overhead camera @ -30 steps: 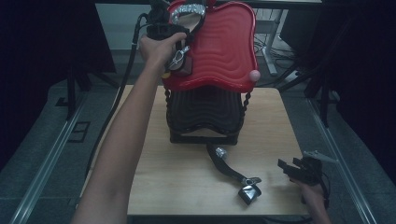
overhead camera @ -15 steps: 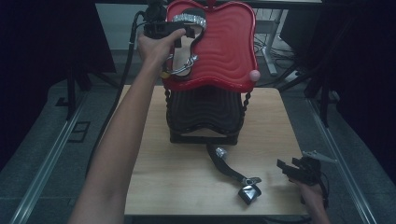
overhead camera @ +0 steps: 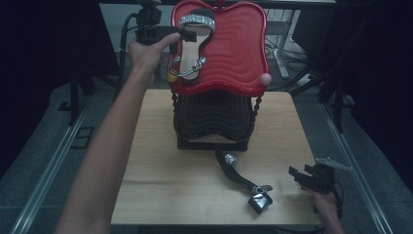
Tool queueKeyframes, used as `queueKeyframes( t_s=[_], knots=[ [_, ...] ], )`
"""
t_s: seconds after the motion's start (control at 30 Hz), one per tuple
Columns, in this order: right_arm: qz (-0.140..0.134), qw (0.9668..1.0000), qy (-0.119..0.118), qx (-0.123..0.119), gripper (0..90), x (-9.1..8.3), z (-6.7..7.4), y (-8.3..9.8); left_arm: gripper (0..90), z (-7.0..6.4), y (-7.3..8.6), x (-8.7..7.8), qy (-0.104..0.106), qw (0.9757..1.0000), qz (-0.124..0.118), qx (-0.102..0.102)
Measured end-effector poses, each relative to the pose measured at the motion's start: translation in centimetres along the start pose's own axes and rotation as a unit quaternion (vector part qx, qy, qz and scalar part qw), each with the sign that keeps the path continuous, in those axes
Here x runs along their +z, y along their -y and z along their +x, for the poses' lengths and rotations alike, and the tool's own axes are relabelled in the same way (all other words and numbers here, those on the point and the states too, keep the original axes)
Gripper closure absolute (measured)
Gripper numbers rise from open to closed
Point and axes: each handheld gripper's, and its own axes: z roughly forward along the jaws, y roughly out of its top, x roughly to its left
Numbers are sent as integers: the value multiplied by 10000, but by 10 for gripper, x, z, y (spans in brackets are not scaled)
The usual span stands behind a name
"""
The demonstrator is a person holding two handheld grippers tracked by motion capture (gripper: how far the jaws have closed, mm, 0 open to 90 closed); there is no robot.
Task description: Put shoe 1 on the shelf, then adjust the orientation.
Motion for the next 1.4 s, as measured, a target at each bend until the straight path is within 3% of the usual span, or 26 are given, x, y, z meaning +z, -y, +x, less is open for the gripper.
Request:
queueKeyframes(
  t_s=[0.1, 0.13, 0.5, 0.7, 0.9, 1.0, 1.07, 1.2, 1.4],
  knots=[
    [-9, 10000, -3, 11, 286, -1, 1, 0, 255, 4, 6, -11, 135, 9999, -82, 5],
    [-9, 10000, -9, 13, 286, -1, 1, 0, 258, 7, 10, -19, 176, 9998, -65, 88],
    [-94, 9999, -63, -60, 286, -1, 6, -2, 272, 35, 41, -56, 111, 9997, -182, 119],
    [-152, 9993, -284, -165, 309, -3, 14, -9, 280, 47, 52, -63, 55, 9998, -135, 99],
    [-396, 9985, -343, -185, 351, -6, 17, -14, 280, 50, 57, -63, 19, 9998, -126, 122],
    [-594, 9971, -362, -314, 440, -11, 24, -19, 280, 50, 57, -63, -11, 9998, -145, 116],
    [-609, 9957, -566, -398, 510, -12, 29, -23, 280, 50, 58, -62, -35, 9998, -171, 120],
    [-413, 9920, -1028, -598, 629, -11, 40, -30, 283, 49, 61, -59, -49, 9998, -143, 136],
    [-73, 9835, -1401, -1142, 813, -4, 63, -37, 284, 48, 63, -54, -68, 9998, -130, 145]
  ],
)
